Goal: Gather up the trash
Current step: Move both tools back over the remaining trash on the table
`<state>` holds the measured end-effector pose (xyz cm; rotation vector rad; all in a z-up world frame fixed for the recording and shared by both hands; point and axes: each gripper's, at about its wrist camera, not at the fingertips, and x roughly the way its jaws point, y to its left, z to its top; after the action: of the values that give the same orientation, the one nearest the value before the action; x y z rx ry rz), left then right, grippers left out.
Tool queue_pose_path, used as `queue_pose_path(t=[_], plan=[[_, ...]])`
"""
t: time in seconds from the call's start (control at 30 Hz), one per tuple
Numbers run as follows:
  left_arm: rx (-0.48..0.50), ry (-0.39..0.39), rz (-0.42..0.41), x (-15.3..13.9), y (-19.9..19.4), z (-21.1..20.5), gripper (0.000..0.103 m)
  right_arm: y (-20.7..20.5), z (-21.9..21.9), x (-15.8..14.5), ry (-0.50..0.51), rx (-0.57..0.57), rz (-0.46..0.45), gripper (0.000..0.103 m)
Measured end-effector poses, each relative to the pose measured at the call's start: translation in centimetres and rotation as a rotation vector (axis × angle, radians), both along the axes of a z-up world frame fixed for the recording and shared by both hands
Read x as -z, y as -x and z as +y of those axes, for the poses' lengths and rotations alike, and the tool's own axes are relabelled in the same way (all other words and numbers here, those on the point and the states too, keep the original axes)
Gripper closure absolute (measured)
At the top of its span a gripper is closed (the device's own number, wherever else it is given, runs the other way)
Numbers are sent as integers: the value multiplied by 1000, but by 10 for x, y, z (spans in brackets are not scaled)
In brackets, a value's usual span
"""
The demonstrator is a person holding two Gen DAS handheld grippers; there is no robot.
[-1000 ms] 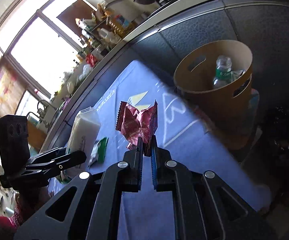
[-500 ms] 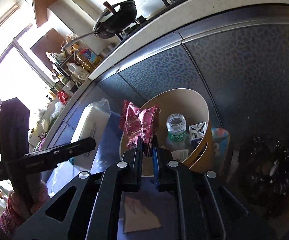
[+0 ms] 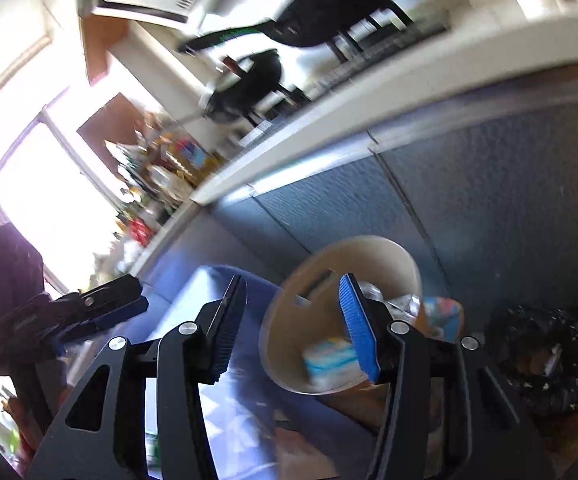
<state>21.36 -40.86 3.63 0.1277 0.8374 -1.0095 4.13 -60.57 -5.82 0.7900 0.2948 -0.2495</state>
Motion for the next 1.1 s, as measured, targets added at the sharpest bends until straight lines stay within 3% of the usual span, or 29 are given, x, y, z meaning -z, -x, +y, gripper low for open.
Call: queue_pose_path(t=[0.17, 0.37, 0.57, 0.77, 0.83, 0.93, 1.1], plan=[[26, 104, -59, -32, 46, 49, 25, 9, 33, -27, 20, -75, -80, 54], [-23, 68, -105, -11, 72, 121, 26, -11, 85, -13, -10, -225, -5, 54], [-213, -18, -100, 16, 65, 250, 26, -50, 172, 9, -48, -446, 83, 54], [-540, -31, -34, 35, 40, 398, 33, -86, 271, 17, -10, -661, 165, 55], [-584, -10, 15, 46, 35, 426, 33, -94, 299, 17, 18, -714, 189, 55], [-601, 17, 64, 64, 28, 447, 33, -107, 334, 21, 4, -782, 229, 55], [-560, 0, 92, 91, 18, 437, 46, -123, 374, 38, -60, -857, 307, 55]])
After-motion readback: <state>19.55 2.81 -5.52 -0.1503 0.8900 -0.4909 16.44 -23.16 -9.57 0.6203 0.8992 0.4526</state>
